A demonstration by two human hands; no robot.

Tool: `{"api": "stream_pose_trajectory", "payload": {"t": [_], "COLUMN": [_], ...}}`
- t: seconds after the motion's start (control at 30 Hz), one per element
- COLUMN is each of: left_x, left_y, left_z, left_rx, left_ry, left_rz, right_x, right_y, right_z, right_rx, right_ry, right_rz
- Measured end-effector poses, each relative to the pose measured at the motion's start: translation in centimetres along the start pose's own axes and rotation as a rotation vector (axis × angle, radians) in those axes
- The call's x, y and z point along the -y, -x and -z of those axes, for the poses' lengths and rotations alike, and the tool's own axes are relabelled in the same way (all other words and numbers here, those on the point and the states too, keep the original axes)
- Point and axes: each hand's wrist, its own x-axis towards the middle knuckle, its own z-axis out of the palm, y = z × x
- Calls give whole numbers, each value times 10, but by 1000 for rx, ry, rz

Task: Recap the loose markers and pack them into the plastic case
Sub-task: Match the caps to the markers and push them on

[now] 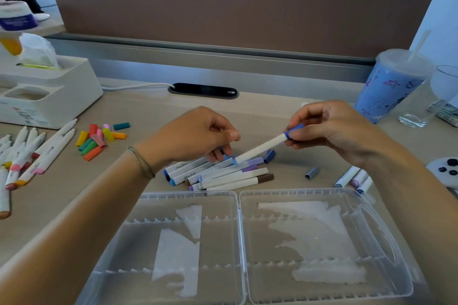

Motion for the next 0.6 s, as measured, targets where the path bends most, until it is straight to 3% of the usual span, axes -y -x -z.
{"api": "stream_pose_trajectory", "payload": {"t": [0.23, 0.4, 0.6], "left_x": [10, 22, 37], "left_y": [-2, -3, -5], "left_z": [13, 24, 40], "left_rx": [-17, 54, 82], "left_ry": [-223, -444, -489], "left_rz": [61, 164, 253], "right_x": [-14, -17, -20], "right_y": [-6, -9, -12], "right_z": [4, -15, -35], "right_rx": [1, -18, -105], "right_ry": [120, 244, 564], "right_rz": [-75, -21, 106]}}
